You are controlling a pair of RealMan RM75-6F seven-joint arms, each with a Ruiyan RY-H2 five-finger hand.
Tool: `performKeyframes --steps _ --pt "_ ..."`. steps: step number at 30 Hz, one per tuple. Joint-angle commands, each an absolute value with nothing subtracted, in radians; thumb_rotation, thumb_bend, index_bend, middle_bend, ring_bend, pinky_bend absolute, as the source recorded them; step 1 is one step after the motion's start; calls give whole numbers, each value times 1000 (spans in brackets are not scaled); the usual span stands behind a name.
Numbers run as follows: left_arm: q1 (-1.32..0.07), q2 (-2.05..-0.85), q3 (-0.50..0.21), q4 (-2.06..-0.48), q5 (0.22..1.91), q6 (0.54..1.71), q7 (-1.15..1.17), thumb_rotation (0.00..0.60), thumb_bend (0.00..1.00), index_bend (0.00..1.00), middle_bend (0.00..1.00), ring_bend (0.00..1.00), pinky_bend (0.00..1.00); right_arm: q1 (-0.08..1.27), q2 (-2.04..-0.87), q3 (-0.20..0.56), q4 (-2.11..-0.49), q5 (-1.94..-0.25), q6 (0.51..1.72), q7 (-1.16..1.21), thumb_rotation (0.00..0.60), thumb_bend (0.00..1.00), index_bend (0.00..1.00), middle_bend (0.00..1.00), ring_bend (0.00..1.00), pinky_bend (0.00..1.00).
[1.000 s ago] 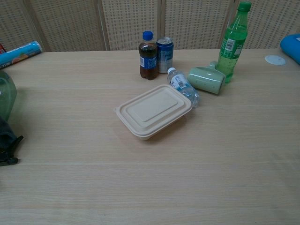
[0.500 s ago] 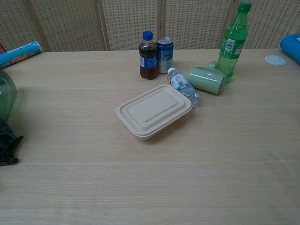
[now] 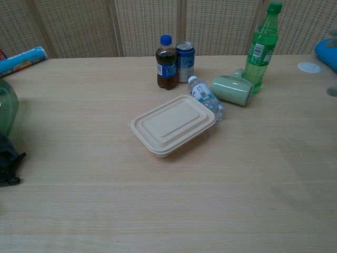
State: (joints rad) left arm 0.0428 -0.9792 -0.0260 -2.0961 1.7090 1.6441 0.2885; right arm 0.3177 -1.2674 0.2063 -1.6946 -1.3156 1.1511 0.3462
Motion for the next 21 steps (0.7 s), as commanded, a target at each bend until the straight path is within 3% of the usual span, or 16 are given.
performKeyframes --steps 1,9,21 --pt "41 -985 -29 -2088 1698 1640 294 600 0 0 0 0 0 407 -1292 283 -1625 -1198 1029 401 550 0 0 0 0 0" --pt "26 -1014 -42 -2060 1663 1622 316 600 0 0 0 0 0 512 -1323 372 -1530 -1020 869 441 552 0 0 0 0 0" --pt "16 -1040 -52 -2024 1636 1614 347 600 0 0 0 0 0 647 -1426 420 -1289 -873 715 419 552 0 0 0 0 0"
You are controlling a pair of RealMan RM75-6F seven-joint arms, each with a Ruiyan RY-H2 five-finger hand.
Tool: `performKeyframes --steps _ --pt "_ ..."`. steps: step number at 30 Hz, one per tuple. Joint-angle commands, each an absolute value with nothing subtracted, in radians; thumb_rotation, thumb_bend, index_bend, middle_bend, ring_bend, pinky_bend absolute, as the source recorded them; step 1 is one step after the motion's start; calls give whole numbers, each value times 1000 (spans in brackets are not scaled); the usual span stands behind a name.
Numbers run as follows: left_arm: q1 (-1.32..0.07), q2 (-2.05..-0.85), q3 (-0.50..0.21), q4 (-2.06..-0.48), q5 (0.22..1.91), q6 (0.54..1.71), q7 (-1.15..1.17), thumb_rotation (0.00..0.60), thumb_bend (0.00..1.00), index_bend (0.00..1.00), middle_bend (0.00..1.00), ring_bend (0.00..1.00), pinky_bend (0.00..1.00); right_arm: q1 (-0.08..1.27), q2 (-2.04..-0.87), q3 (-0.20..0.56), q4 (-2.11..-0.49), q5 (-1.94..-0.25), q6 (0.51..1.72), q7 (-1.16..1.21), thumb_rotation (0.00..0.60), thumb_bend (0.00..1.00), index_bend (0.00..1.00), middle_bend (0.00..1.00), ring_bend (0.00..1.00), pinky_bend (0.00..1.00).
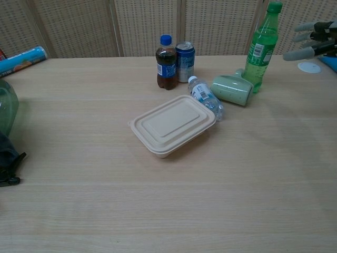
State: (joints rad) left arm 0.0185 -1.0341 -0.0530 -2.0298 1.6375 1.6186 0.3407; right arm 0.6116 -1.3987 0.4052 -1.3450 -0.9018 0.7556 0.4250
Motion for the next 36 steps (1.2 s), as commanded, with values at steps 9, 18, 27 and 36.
performKeyframes --steps 9,18,27,36 --pt "10 -1069 -45 -2006 1639 1605 382 600 0 0 0 0 0 719 -1469 455 -1148 -822 629 425 551 0 0 0 0 0" --pt "5 -1089 -41 -1985 1637 1597 407 600 0 0 0 0 0 786 -1482 495 -1079 -724 574 401 549 0 0 0 0 0" --pt "3 -1100 -40 -1969 1634 1597 419 600 0 0 0 0 0 837 -1506 515 -1023 -609 559 370 549 0 0 0 0 0" --pt "2 -1108 -38 -1957 1631 1597 427 600 0 0 0 0 0 902 -1558 533 -979 -500 628 288 549 0 0 0 0 0"
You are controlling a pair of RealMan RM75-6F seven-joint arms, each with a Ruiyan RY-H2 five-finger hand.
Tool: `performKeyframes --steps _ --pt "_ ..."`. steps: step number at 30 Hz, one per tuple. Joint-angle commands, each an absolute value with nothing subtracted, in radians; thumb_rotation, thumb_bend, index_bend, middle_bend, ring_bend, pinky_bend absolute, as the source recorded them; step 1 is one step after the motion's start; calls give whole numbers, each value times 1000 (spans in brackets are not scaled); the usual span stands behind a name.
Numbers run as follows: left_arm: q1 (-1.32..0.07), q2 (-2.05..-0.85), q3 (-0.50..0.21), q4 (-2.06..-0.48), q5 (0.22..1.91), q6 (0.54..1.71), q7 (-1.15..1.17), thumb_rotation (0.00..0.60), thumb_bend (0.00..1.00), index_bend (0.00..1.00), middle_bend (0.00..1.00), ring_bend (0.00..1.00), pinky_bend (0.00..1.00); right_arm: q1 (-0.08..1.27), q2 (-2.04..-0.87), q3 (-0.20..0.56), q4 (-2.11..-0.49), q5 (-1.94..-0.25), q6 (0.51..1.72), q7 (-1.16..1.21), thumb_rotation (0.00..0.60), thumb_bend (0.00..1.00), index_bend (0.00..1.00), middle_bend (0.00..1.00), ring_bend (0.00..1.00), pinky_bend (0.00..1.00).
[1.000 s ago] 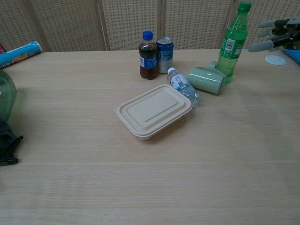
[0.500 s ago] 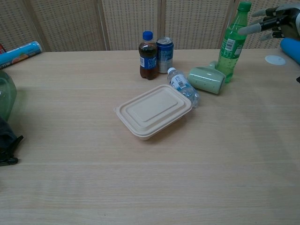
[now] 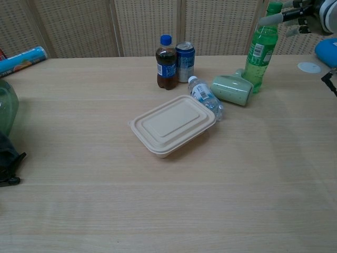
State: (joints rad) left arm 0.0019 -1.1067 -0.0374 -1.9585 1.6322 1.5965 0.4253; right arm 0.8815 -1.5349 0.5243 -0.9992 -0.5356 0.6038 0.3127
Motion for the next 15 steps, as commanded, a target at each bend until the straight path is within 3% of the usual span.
performKeyframes --steps 1,6,11,13,15 --pt "2 -1109 -38 -1955 1630 1597 428 600 0 0 0 0 0 907 -1566 534 -973 -490 635 278 550 0 0 0 0 0" --pt "-1 -1114 -39 -1947 1624 1595 434 600 0 0 0 0 0 935 -1611 550 -948 -455 687 240 552 0 0 0 0 0" --pt "0 -1116 -41 -1944 1623 1599 435 600 0 0 0 0 0 956 -1662 563 -889 -439 720 214 600 0 0 0 0 23" --pt "-1 -1116 -43 -1942 1622 1601 436 600 0 0 0 0 0 967 -1697 584 -845 -424 747 219 600 0 19 90 56 282" --pt "-2 -1117 -44 -1941 1622 1603 436 600 0 0 0 0 0 976 -1730 600 -799 -423 770 224 600 0 113 283 235 565"
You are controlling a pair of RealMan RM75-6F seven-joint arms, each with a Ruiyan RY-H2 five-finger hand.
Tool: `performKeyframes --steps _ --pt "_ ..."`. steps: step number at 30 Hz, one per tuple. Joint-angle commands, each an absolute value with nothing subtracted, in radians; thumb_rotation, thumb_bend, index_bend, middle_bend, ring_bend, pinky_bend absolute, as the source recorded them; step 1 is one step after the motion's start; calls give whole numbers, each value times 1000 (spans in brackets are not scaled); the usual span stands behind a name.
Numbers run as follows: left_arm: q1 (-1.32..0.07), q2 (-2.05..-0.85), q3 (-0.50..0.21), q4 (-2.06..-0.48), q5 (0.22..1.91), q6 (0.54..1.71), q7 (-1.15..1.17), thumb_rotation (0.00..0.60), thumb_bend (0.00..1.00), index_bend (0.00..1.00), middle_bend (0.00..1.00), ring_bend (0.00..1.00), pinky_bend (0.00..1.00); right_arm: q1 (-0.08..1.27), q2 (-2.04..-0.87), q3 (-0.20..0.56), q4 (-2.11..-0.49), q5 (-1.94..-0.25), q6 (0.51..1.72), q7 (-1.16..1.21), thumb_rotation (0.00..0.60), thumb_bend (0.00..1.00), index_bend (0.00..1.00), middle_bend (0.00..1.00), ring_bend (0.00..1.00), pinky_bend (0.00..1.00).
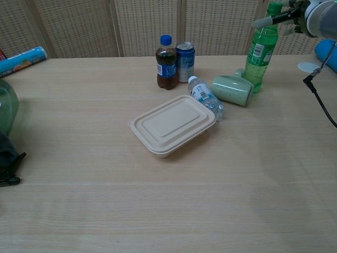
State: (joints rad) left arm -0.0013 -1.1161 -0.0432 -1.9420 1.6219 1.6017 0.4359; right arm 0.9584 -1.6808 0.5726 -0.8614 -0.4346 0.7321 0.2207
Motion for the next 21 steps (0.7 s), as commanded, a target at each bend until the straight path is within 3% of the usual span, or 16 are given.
performKeyframes --steps 1,4,7,13,21 --pt "-2 -1117 -44 -1940 1621 1603 436 600 0 0 0 0 0 980 -1745 607 -778 -424 782 227 600 0 195 402 364 665" --pt "-3 -1119 -46 -1936 1619 1603 435 600 0 0 0 0 0 989 -1782 629 -731 -433 794 242 600 0 405 713 700 851" --pt "-5 -1121 -46 -1933 1620 1603 436 600 0 0 0 0 0 993 -1809 636 -698 -455 813 241 600 0 598 901 873 907" --pt "-5 -1122 -46 -1934 1622 1606 433 600 0 0 0 0 0 984 -1826 661 -700 -479 841 239 600 0 762 997 950 907" --pt "-8 -1120 -43 -1938 1624 1603 426 600 0 0 0 0 0 949 -1807 684 -773 -510 892 217 600 0 782 1000 959 907"
